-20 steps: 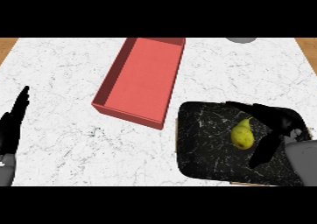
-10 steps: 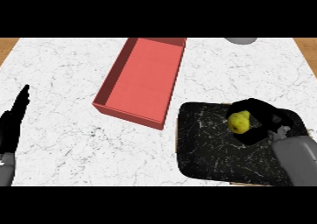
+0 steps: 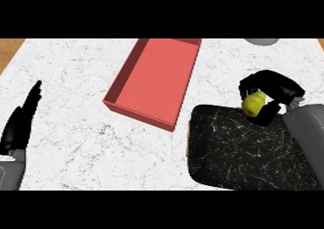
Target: Pick the pear from the tray and place it in the cardboard box
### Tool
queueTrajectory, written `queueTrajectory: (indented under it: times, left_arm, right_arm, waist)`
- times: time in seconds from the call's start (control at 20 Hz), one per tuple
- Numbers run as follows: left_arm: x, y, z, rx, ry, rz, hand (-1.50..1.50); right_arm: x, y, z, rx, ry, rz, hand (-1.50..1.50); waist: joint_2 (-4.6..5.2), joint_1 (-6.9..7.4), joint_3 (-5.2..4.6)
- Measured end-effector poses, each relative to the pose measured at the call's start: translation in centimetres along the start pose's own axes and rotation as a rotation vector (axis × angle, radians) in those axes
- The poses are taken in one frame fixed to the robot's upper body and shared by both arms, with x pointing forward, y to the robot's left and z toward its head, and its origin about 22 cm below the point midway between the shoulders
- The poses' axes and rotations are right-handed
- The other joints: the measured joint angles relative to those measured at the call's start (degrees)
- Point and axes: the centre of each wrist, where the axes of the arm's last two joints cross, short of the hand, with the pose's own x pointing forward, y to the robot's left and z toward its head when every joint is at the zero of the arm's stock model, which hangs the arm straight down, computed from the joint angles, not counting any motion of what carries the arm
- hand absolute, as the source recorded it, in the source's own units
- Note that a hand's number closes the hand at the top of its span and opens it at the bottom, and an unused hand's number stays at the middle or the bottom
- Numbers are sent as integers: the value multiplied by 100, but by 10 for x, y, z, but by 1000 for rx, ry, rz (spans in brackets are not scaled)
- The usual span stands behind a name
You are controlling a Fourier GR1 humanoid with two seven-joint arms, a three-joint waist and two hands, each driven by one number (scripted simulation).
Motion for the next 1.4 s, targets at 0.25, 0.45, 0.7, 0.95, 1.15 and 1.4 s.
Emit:
queueTrajectory:
  times: [0.25, 0.45, 0.7, 0.95, 1.15, 1.4]
  left_arm:
    - [2, -1, -2, -5, -5, -2, 0]
    - [4, 3, -4, -2, 0, -5, 0]
    - [2, 4, -3, 5, 7, -5, 0]
    - [-3, 5, 0, 12, 18, -9, 0]
    - [-5, 10, -2, 24, 26, -10, 0]
    - [-8, 6, -1, 22, 35, -8, 0]
  right_arm:
    - [-16, -34, -7, -147, -84, 124, 150]
    - [-19, -66, -15, -277, -136, 158, 150]
    - [-14, -97, -20, -449, -292, 158, 150]
    - [13, -120, -41, -491, -432, 127, 150]
    - [44, -130, -61, -462, -511, 42, 150]
    - [88, -135, -85, -423, -551, -82, 150]
  waist:
    - [19, 45, 5]
    - [2, 25, 3]
    - [-24, -35, -1]
    - [-51, -92, -8]
    - [-68, -147, -12]
    - [-84, -186, -15]
